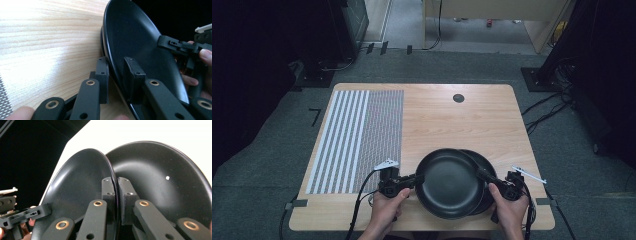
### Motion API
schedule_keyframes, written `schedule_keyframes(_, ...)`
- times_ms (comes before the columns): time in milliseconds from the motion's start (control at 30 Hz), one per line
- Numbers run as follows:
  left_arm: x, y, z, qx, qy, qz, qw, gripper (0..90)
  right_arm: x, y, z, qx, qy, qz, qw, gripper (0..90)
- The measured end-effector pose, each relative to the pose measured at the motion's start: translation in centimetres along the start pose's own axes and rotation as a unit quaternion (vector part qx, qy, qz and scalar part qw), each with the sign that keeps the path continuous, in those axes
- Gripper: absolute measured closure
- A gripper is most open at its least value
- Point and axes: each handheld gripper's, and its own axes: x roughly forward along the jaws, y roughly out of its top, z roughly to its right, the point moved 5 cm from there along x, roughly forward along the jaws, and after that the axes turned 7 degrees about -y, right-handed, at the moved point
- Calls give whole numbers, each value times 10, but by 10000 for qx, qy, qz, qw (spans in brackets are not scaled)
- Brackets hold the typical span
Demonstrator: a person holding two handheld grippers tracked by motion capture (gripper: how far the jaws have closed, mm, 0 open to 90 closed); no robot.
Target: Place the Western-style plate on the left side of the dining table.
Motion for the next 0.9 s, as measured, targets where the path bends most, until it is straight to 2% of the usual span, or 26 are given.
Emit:
schedule_keyframes(267, -15, 11, -4, -112, 24, 196, 9997, 789, 5, -4, -13, 83, 98, -64, 9999, 846)
schedule_keyframes(567, -35, 25, -7, -8, 159, 233, 9996, 790, 16, -5, -31, 173, 241, -102, 9995, 845)
schedule_keyframes(600, -39, 27, -8, -2, 167, 241, 9996, 790, 20, -4, -38, 178, 263, -110, 9994, 844)
schedule_keyframes(667, -45, 31, -11, -14, 164, 284, 9995, 790, 22, -2, -41, 138, 266, -101, 9995, 845)
schedule_keyframes(700, -52, 36, -14, -18, 168, 311, 9994, 791, 26, 0, -49, 89, 282, -92, 9995, 845)
schedule_keyframes(733, -52, 36, -14, -18, 168, 311, 9994, 791, 26, 0, -49, 89, 282, -92, 9995, 845)
schedule_keyframes(767, -59, 39, -16, -3, 203, 344, 9992, 790, 31, 2, -58, 60, 300, -110, 9995, 844)
schedule_keyframes(833, -64, 42, -18, 13, 238, 371, 9990, 789, 34, 3, -61, 41, 303, -107, 9995, 843)
schedule_keyframes(867, -71, 45, -22, 10, 277, 386, 9989, 788, 42, 4, -69, 29, 335, -137, 9993, 842)
schedule_keyframes(900, -71, 45, -22, 10, 277, 386, 9989, 788, 45, 4, -73, 39, 355, -155, 9992, 843)
